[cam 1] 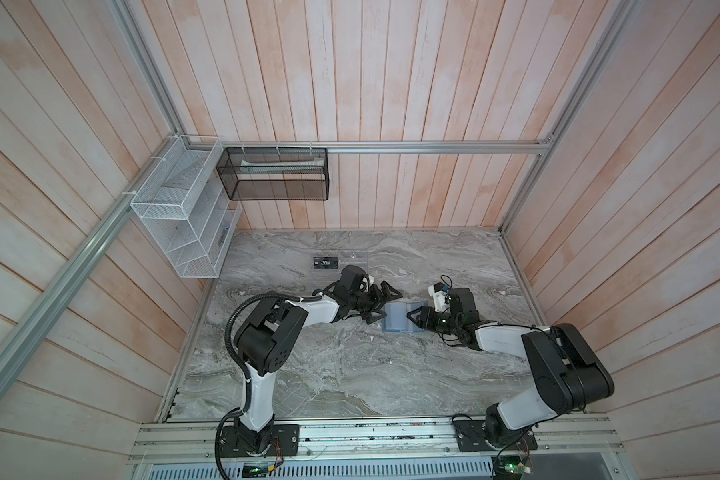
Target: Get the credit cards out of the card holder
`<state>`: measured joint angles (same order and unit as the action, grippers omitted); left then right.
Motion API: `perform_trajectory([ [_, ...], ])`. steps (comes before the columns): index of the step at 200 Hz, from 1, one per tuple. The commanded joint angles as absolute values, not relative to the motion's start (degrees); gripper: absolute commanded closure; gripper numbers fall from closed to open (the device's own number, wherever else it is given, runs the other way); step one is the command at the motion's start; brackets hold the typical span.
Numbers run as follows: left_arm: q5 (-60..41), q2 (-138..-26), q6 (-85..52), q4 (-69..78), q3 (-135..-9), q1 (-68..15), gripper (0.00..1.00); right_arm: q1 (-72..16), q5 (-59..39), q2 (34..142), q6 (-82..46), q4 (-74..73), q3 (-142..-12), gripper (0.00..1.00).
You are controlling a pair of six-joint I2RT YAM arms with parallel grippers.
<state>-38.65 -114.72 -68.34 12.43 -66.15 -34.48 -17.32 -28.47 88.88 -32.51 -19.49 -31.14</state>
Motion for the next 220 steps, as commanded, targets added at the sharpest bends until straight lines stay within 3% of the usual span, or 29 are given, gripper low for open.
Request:
perform_trajectory([
  [1,-40.1,-116.6,-67.5,12.7,-68.7,-35.4,0.00,-17.5,-27.2,89.1,-31.6,-18.2,-31.9,0.40],
  [29,-40.1,-117.3,-67.3,12.1,-69.2,-35.9,0.00,-17.4,-25.5,88.5,-30.4,-16.7,-31.6,0.34],
  [111,-37.7,-118.0,-61.6,4.2,-71.1,-36.0,0.00,-17.4,-25.2,88.7,-29.8,-17.0,-30.9,0.28],
  [220,-37.8,-119.5,-62.5,5.2,-71.2,-36.0,0.00,-17.3,-24.8,90.4,-30.1,-18.8,-28.0,0.18],
])
